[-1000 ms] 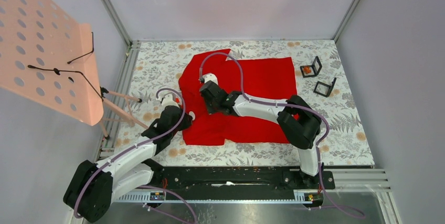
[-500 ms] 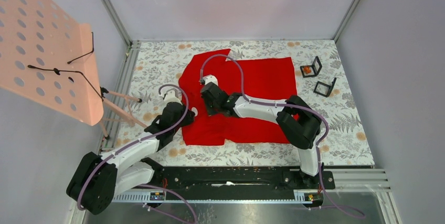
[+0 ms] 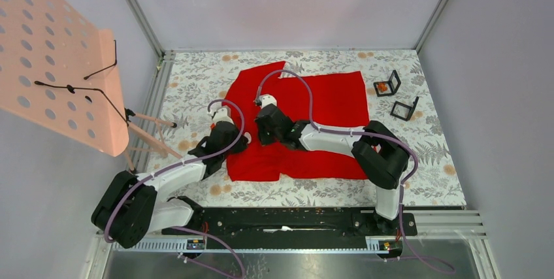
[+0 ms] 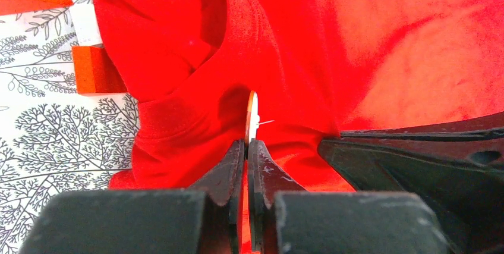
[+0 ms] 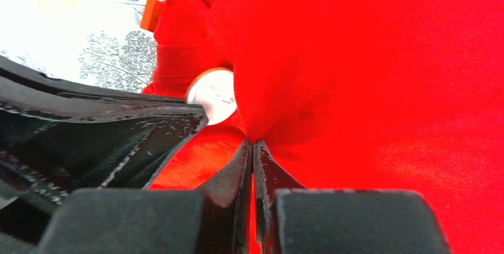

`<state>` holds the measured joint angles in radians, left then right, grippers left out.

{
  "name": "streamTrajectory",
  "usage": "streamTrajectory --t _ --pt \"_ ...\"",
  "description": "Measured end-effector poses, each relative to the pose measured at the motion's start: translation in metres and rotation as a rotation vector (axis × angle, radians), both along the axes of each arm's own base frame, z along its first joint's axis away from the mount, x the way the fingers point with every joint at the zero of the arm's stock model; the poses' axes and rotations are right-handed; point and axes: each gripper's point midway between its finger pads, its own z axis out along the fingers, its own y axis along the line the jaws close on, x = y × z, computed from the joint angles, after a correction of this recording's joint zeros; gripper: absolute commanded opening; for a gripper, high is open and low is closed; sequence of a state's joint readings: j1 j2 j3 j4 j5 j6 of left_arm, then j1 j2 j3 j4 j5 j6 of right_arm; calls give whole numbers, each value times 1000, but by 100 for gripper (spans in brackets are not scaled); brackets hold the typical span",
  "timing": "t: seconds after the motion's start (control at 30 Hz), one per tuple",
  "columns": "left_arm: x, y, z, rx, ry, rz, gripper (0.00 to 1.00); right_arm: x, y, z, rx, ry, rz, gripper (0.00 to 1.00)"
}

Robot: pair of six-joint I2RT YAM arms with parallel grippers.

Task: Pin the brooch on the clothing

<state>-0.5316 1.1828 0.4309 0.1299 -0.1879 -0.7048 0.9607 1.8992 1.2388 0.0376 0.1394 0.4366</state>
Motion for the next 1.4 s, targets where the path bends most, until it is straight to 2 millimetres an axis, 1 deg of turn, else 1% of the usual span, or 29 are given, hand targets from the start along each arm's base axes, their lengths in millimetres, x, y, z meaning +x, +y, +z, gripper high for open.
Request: streamTrajectory --t 0.2,0.53,0.77,1.03,1.2,1.4 --pt "-3 -2 -9 18 24 -13 0 -3 4 -2 76 32 6 0" --pt "1 -8 -5 16 21 -31 0 -9 17 6 154 54 57 0" --pt "1 -9 -4 13 19 -33 0 -13 19 5 160 71 72 0" --pt "2 -10 9 -37 -23 -13 0 -15 18 -8 148 113 51 0" --pt "-1 -9 10 -60 -37 -4 0 -19 19 -18 144 143 53 0" --pt "-5 -7 17 -89 -68 0 0 -19 19 -21 143 153 47 0"
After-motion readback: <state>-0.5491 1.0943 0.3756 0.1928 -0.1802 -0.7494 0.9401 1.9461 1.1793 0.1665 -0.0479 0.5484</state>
